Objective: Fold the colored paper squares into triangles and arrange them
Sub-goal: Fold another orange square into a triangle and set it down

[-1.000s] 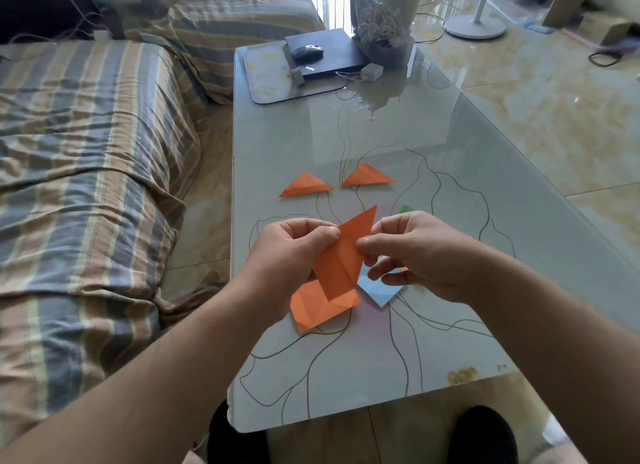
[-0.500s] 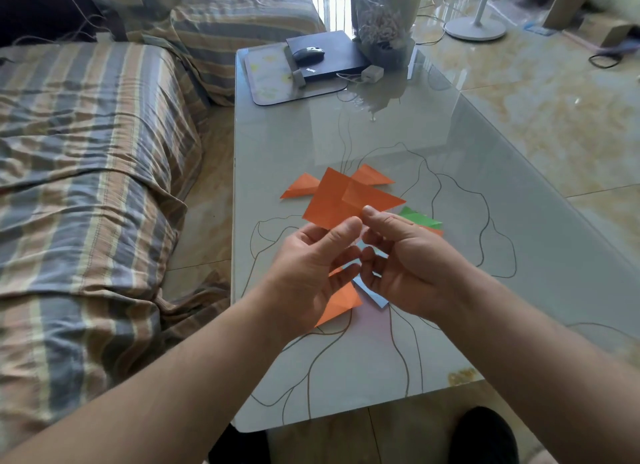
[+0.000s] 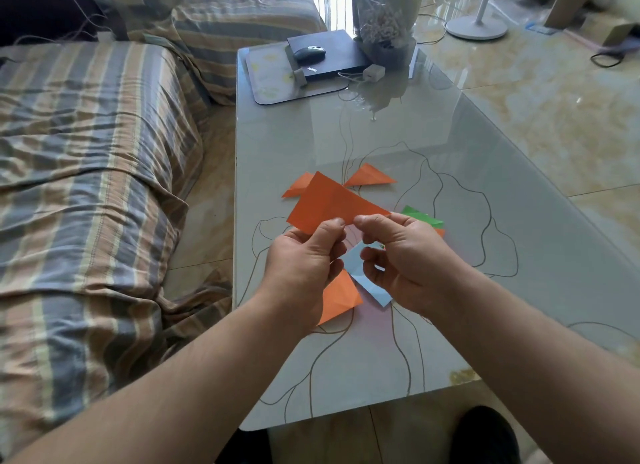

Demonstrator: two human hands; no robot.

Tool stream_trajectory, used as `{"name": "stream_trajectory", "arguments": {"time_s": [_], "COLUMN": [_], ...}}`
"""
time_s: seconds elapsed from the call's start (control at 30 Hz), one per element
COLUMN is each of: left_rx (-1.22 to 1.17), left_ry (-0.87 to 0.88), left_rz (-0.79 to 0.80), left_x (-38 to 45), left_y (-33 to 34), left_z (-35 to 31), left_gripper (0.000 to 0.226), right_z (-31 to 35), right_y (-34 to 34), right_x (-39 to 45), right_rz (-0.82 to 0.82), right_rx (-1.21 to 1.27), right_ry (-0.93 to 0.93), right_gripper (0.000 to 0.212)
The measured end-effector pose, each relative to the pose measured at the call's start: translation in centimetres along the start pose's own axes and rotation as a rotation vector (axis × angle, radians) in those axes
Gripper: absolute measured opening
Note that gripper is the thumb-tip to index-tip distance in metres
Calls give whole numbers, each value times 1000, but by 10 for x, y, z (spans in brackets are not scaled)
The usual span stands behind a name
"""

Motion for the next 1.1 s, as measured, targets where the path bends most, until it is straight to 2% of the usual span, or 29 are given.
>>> {"name": "stream_trajectory", "arguments": {"time_s": [0.6, 0.77, 0.87, 1.0, 1.1], "left_rx": [65, 111, 130, 146, 102], "left_ry": [47, 51, 38, 3, -9], "left_rz": [-29, -37, -28, -2, 20], "left_x": [1, 4, 4, 2, 2], "left_y": [-9, -13, -13, -10, -9], "left_z": [-11, -15, -17, -14, -13], "left_gripper": [13, 15, 15, 14, 14], "right_z": [11, 15, 17, 16, 16], "right_y": [-18, -25, -23, -11, -9], "right_x": [-1, -1, -1, -5, -4], "right_rz": [-74, -85, -13, 87, 98], "right_rx": [-12, -111, -261, -427, -418], "right_ry": [12, 114, 130, 102, 55], "right_gripper": [7, 24, 30, 14, 10]}}
Point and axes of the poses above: each hand's wrist, its own x-axis towards the middle knuckle, its own y-axis out of the palm, z = x × y, the point moved 7 cm from there along x, towards the middle knuckle, and after that the axes turned 13 degrees about z, right-handed, at the moved point
